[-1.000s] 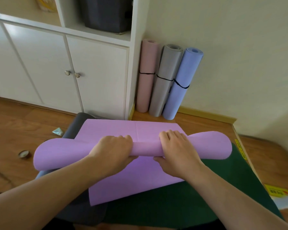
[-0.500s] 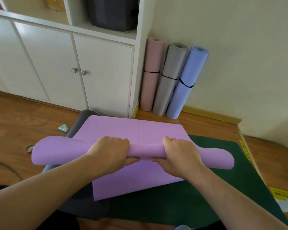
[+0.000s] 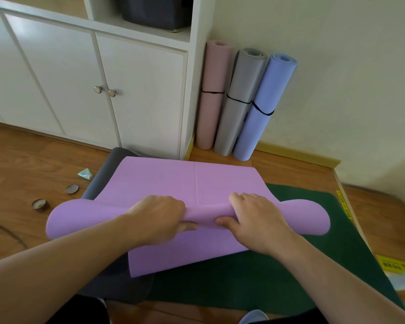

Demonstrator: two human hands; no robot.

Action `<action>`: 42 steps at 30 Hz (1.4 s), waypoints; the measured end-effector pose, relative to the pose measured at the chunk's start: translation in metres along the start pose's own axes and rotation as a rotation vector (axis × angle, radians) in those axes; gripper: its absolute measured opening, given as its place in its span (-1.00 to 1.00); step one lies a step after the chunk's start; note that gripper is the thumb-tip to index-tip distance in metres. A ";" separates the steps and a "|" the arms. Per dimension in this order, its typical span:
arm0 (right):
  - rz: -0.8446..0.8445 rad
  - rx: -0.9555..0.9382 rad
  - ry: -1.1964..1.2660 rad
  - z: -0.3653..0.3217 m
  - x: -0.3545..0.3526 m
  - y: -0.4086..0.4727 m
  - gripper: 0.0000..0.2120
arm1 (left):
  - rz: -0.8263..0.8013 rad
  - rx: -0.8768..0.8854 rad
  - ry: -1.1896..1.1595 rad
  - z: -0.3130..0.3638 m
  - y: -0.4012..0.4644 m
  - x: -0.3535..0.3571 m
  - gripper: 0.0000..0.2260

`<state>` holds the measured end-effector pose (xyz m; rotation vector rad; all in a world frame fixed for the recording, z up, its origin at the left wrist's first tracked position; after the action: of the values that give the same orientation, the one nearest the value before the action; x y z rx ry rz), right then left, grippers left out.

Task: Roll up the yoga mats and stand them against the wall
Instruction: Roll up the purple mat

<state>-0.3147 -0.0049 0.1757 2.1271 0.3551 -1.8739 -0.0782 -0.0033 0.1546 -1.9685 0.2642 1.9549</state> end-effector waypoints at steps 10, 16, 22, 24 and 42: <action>-0.033 0.019 0.028 0.011 0.002 0.002 -0.57 | 0.012 -0.026 -0.303 -0.003 -0.005 -0.003 -0.69; 0.045 0.047 0.037 0.009 0.005 0.006 -0.63 | 0.144 -0.149 -0.111 0.003 -0.005 0.002 -0.70; 0.278 0.028 -0.059 -0.001 0.011 0.005 -0.69 | 0.207 -0.208 0.012 0.007 -0.006 0.003 -0.49; 0.255 0.014 -0.104 0.000 0.014 0.003 -0.64 | 0.182 -0.191 0.048 0.007 -0.006 0.003 -0.47; -0.140 0.015 0.031 0.024 0.009 -0.003 -0.55 | -0.026 0.064 -0.310 -0.005 -0.011 -0.007 -0.73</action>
<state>-0.3367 -0.0112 0.1633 2.1952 0.5110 -1.9254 -0.0698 0.0039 0.1627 -1.5918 0.2148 2.1682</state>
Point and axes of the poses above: each hand's wrist, its own y-axis towards the middle knuckle, its own x-axis out of the palm, z = x × y, the point moved 1 cm from there along y, towards the middle knuckle, and after that the axes turned 10 degrees about z, right-handed, at the moved point
